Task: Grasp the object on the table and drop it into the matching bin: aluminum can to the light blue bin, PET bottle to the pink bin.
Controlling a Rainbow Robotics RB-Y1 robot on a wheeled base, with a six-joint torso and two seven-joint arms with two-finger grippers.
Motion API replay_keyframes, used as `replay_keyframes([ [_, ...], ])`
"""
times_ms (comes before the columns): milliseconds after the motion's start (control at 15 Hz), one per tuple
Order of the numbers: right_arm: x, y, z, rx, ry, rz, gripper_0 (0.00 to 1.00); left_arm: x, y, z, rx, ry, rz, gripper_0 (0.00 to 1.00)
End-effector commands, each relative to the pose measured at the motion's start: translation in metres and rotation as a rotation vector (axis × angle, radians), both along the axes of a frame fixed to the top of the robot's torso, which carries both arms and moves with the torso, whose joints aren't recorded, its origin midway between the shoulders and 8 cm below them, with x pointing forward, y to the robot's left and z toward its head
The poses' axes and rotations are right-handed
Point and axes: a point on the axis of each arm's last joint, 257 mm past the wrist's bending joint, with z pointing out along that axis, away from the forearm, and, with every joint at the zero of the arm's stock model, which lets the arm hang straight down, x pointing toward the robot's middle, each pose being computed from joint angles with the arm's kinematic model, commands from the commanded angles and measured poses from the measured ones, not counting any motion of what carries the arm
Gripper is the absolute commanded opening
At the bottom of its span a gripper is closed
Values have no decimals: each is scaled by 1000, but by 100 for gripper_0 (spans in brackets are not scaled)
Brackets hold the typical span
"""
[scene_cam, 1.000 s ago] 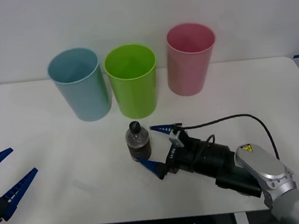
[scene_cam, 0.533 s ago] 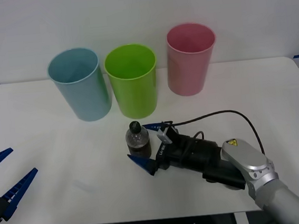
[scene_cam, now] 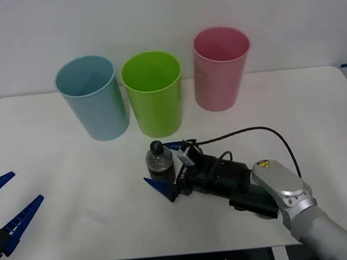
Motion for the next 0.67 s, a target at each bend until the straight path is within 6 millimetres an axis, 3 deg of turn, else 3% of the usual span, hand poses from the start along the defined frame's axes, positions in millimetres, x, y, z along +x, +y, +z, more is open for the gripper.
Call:
replay_keyframes([
  [67, 0, 0, -1, -5, -5, -1, 5, 0, 0, 0, 0, 0, 0, 100],
  [133, 0, 1, -1, -7, -6, -1, 0, 0, 0, 0, 0, 0, 0, 100],
  [667, -1, 3, -1, -7, -7, 1, 0, 0, 0, 0, 0, 0, 0, 100],
])
